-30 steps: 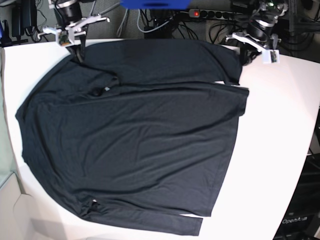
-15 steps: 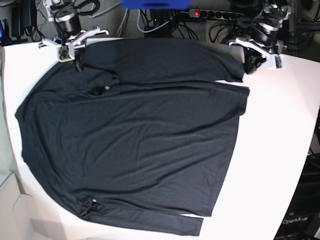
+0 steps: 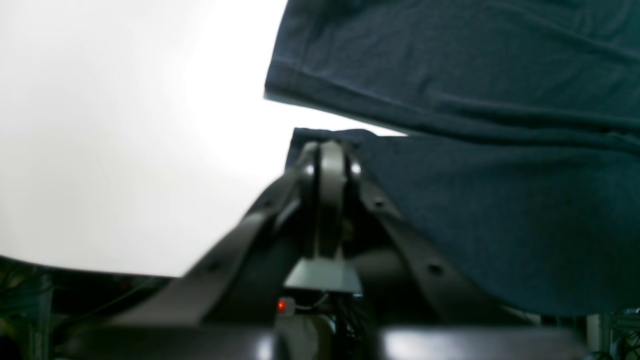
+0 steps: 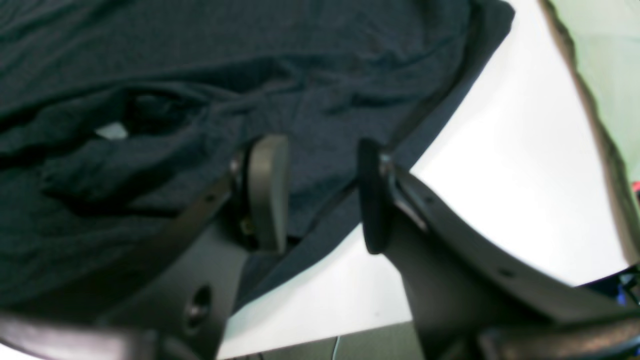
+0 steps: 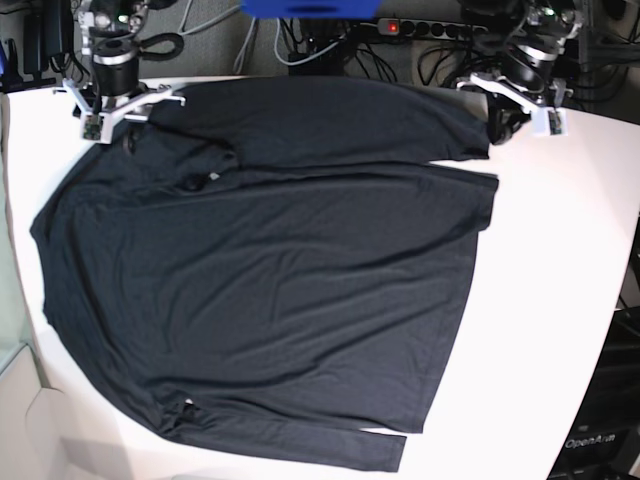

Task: Fold the T-shirt properly
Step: 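Grasp the shoulder edge of the shirt with both grippers, then pull the gripped shoulder edge away from the hem with both grippers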

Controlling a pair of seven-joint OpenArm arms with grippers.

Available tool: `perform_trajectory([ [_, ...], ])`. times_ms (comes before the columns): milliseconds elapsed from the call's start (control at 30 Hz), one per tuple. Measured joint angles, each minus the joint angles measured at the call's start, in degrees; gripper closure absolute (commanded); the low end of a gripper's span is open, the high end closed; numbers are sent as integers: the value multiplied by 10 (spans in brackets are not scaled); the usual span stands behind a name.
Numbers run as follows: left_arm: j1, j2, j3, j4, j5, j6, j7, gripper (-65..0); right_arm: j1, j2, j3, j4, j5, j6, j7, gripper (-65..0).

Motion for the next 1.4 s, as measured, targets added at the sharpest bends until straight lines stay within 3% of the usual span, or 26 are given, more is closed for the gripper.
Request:
perform_trajectory([
  [300,-2,0,0,0,2,0,0,0,16,0,0,-70,0,0,0,-371],
  [567,-2,0,0,0,2,0,0,0,19,0,3,-84,0,-1,0,-372],
  [767,-3,0,0,0,2,0,0,0,24,-17,49,-86,0,-1,-1,-371],
  [967,-3,0,0,0,2,0,0,0,33,-15,49,-124,4,0,24,-368],
  [1067,-3,0,-2,0,3,0,0,0,34,-14,49,-130,5,-1,32,-310],
  [1267,-3,0,-19,0,2,0,0,0,35,-16,46,-130,7,0,30,-20],
  [1400,-23,1,-19,0,5,0,0,0,39,-16,46,-129,6,0,25,0],
])
